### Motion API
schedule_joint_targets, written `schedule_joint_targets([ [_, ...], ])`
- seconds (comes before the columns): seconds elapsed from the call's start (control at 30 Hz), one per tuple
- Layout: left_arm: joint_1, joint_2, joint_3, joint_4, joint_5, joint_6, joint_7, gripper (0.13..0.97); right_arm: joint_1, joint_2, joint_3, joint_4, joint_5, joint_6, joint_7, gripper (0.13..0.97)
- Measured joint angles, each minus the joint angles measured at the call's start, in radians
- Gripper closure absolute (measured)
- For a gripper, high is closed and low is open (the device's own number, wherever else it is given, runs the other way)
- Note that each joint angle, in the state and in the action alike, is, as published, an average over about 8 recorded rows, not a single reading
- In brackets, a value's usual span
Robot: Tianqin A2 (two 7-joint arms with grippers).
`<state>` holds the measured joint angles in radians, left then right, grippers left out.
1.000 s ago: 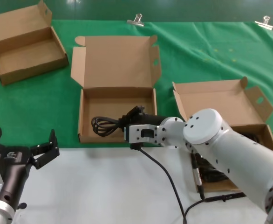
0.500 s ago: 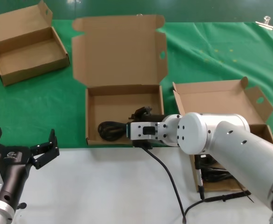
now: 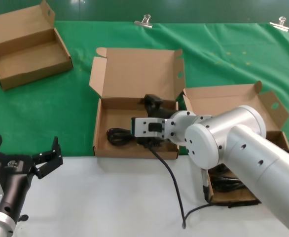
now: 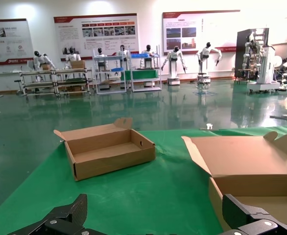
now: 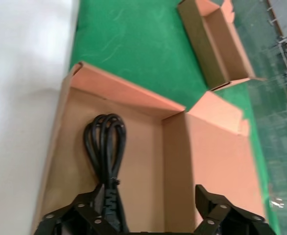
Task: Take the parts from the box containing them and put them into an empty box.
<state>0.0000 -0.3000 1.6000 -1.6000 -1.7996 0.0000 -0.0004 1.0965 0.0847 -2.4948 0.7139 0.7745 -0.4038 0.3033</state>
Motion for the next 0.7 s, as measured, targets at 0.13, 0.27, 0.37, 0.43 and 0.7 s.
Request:
schedule_joint_targets([
  [0.13, 0.0, 0.0, 0.0, 0.0, 0.0, 0.0, 0.0, 0.132, -0.028, -0.005, 0.087, 0.054, -0.102, -0.028, 0.019, 0.481],
  [0.27, 0.0, 0.0, 0.0, 0.0, 0.0, 0.0, 0.0, 0.132, -0.057, -0.013, 0.171, 0.105, -0.187, -0.054, 0.024, 0.386],
  [0.37, 0.0, 0.0, 0.0, 0.0, 0.0, 0.0, 0.0, 0.132, -0.081, -0.019, 0.235, 0.152, -0.249, -0.074, 0.031, 0.315],
  [0.43, 0.0, 0.0, 0.0, 0.0, 0.0, 0.0, 0.0, 0.132, -0.1, -0.024, 0.281, 0.188, -0.291, -0.089, 0.038, 0.3],
  [0.7, 0.0, 0.0, 0.0, 0.0, 0.0, 0.0, 0.0, 0.132, -0.154, -0.04, 0.4, 0.284, -0.393, -0.124, 0.064, 0.191],
])
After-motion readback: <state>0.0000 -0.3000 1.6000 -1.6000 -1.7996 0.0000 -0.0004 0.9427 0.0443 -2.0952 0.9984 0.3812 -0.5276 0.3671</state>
